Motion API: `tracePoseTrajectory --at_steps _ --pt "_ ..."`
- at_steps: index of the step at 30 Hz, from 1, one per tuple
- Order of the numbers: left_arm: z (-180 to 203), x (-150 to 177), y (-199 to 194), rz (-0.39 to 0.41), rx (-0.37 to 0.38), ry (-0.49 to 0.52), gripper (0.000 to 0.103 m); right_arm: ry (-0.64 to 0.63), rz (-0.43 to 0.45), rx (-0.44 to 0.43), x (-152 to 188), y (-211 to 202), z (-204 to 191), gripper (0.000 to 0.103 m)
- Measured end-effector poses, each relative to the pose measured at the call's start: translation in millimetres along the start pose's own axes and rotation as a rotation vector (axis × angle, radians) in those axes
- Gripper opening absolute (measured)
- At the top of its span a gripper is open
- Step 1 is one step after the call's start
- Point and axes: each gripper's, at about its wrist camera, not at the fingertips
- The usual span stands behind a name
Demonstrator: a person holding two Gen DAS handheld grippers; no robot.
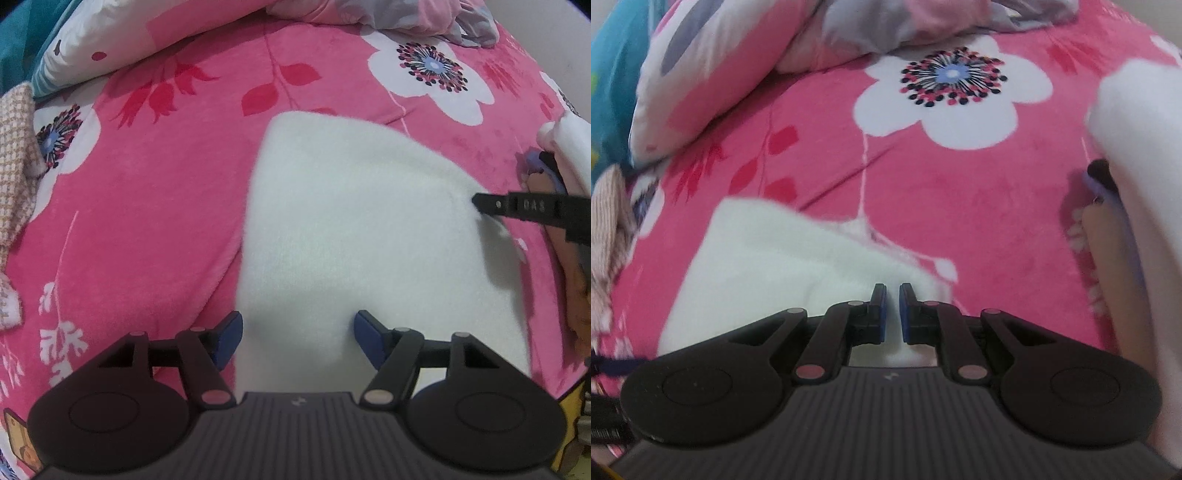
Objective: Fold clothes
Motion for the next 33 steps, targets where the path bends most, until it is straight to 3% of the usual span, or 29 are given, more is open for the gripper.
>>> tracePoseTrajectory --at_steps 20,23,25,27,33 --pt "8 7 -4 0.021 -0.042 0.017 0.069 0.061 0.029 -0.029 1 3 6 0.007" --pt "9 8 -5 0.024 -0.052 0.018 0.069 0.054 0.083 0.022 4 -11 3 0.007" --pt "9 9 -5 0.026 -0.055 0.013 0.069 0.021 0.121 0.108 9 -24 -1 0.013" --pt "9 10 -5 0.027 -0.056 0.009 0.069 0.029 0.135 0.123 16 -37 3 0.014" --pt "7 11 -4 0.028 -0.050 -0.010 0.069 0.109 0.162 0.026 37 -71 13 0.022"
Point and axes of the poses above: each gripper's, at about its wrist camera, not at the fingertips, and y roughly the way its jaws point, z to its right, x to its underside, and after that the axes turned 6 degrees about -x, right-handed
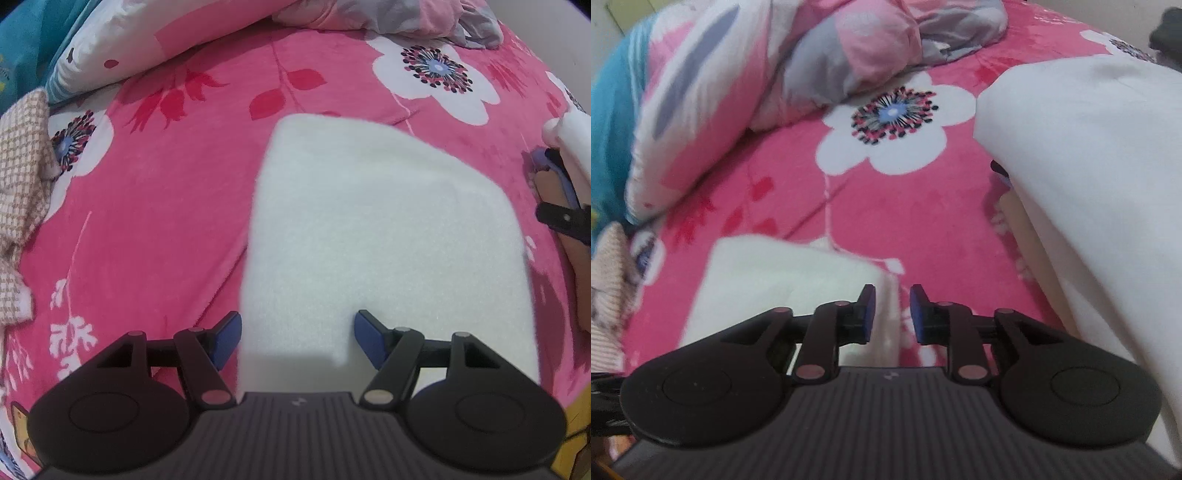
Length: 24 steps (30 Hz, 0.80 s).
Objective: Fold clothes
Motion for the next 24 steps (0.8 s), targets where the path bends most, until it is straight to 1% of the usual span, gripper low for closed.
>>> tracePoseTrajectory --at_steps 2,5,7,9,10,11,12,13,15,17,21,24 --pt "-1 0 0 -0.001 0.002 -0.005 0.069 -0.019 0.002 -0.037 5 -8 -7 0.022" --pt "-2 0 0 -0.002 0.006 -0.013 0.069 -0.111 -0.012 -0.105 16 -14 -26 0.022" --pt "-3 1 1 0.000 0.011 -0.016 0.069 -0.183 -0.039 -0.156 27 -16 -37 0.022" --pt "-4 1 1 0.001 0.019 -0.020 0.069 -0.235 -0.087 -0.176 40 -14 -42 0.022" --pt "-5 2 2 0.000 0.028 -0.023 0.069 -0.257 -0.119 -0.168 47 -11 -42 0.022" --pt "-7 2 3 -0.002 0.038 -0.028 0.069 -0.276 -0.150 -0.137 56 -8 -39 0.022" --pt "-8 3 3 -0.002 0.044 -0.034 0.069 -0.284 -0.160 -0.105 63 -8 -34 0.026" --pt "-9 3 4 0.000 0.050 -0.037 0.070 -0.261 -0.158 -0.086 64 -11 -28 0.037" --pt "-11 4 4 0.009 0.060 -0.034 0.071 -0.164 -0.160 -0.060 61 -16 -13 0.047" --pt "-14 5 5 0.013 0.071 -0.037 0.072 -0.118 -0.165 -0.036 60 -21 -6 0.048" --pt "-23 5 8 0.004 0.113 -0.058 0.073 -0.115 -0.192 0.028 64 -23 -2 0.049" --pt "-29 5 10 -0.001 0.144 -0.070 0.073 -0.072 -0.206 0.044 68 -21 4 0.049"
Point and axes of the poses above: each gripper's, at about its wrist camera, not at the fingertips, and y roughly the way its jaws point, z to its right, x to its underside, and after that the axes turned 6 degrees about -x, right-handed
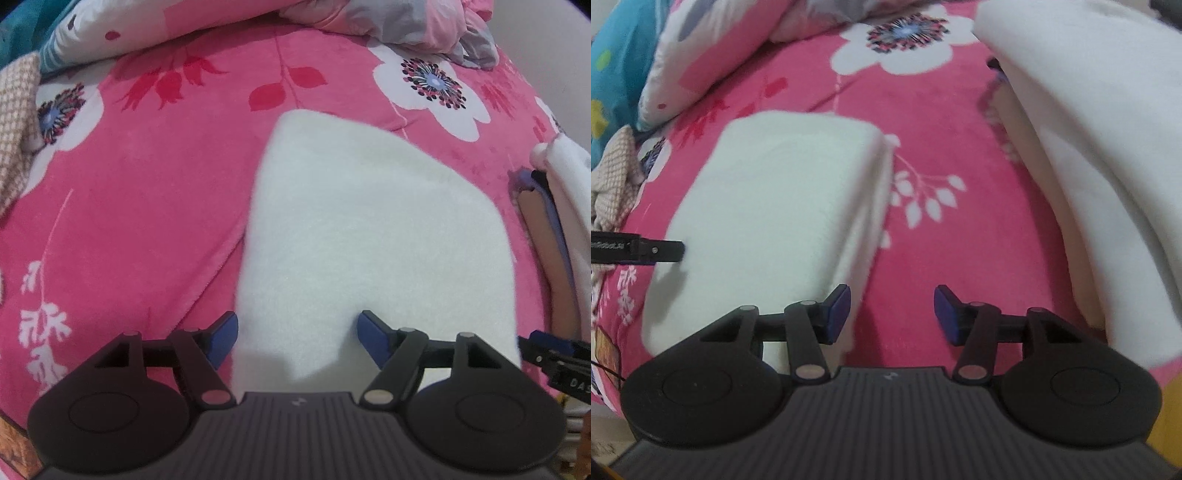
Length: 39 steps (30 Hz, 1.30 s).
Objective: Fold clothes
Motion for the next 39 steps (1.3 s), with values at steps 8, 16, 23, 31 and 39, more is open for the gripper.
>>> tracePoseTrajectory --at_steps 8,16,23,31,39 --pt "-18 1 2 -0.002 0.084 -0.073 0.073 0.113 0.050 -0.067 -7 -9 3 0.050" --pt "-52 3 1 0.034 0.241 -0.184 0.073 0.281 0.078 -0.233 -25 -6 8 0.062" --pt "-83 14 18 -0.052 0.358 -0.278 0.073 0.395 0.038 -0.269 -31 25 20 0.066" --pt "-94 25 40 -0.105 0.411 -0.315 0.077 0.601 0.010 -0.426 -30 68 48 0.081" --pt "-97 38 59 -0.111 0.477 -0.384 0.081 0.600 0.030 -0.440 -32 65 59 0.079"
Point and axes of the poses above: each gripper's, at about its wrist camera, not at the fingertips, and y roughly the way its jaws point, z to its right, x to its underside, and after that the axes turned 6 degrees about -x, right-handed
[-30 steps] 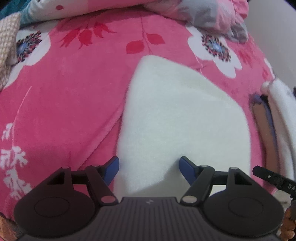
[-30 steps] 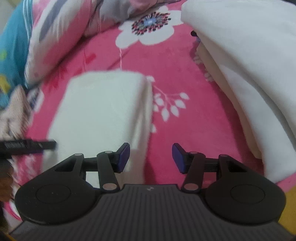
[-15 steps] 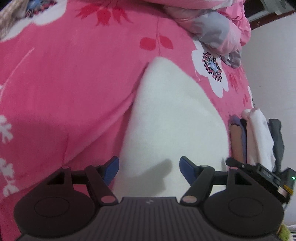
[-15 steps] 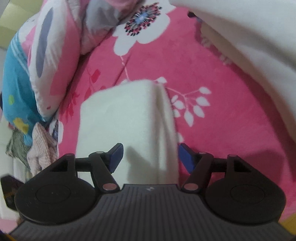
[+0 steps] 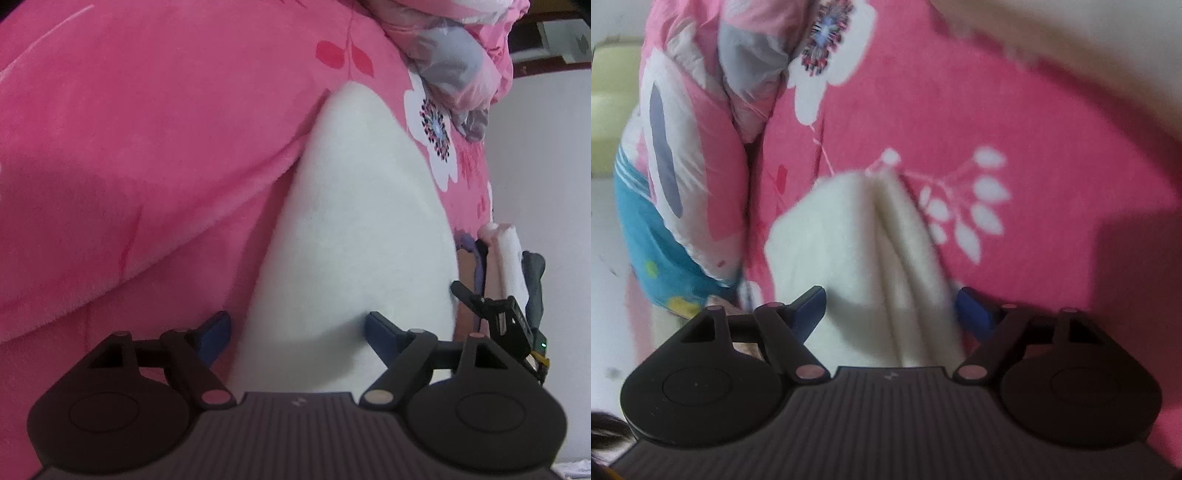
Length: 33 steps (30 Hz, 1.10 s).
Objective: Fold clothes
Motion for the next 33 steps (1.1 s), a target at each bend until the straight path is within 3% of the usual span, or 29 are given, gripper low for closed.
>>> tracePoseTrajectory --at_steps 3,6,10,14,20,25,29,33 --pt "2 1 1 0.014 0.009 0.004 0.081 -0.034 0.014 0.029 -4 0 -3 0.080" --pt "5 -2 7 0.017 0.023 0.001 0.082 -0.021 0.006 -0.002 -8 7 3 0.089" --pt "8 1 16 0.010 0.042 -0.046 0.088 -0.040 -0.112 -0.042 -4 11 4 0.091" --pt "16 6 15 0.024 0.025 -0.028 0.088 0.021 -0.262 -0.104 14 23 10 0.090" --pt "33 18 9 0.010 0.006 0.033 0.088 -0.047 -0.320 -0.119 23 26 0 0.090" --pt "43 50 9 -0.058 0.010 0.043 0.088 -0.066 -0.363 -0.122 21 26 -5 0.090" --pt "41 81 15 -0.091 0.013 0.023 0.088 -0.110 -0.424 -0.094 18 26 -9 0.090" --pt "28 76 16 -0.074 0.031 -0.042 0.086 -0.159 -0.467 -0.064 15 29 -16 0.089"
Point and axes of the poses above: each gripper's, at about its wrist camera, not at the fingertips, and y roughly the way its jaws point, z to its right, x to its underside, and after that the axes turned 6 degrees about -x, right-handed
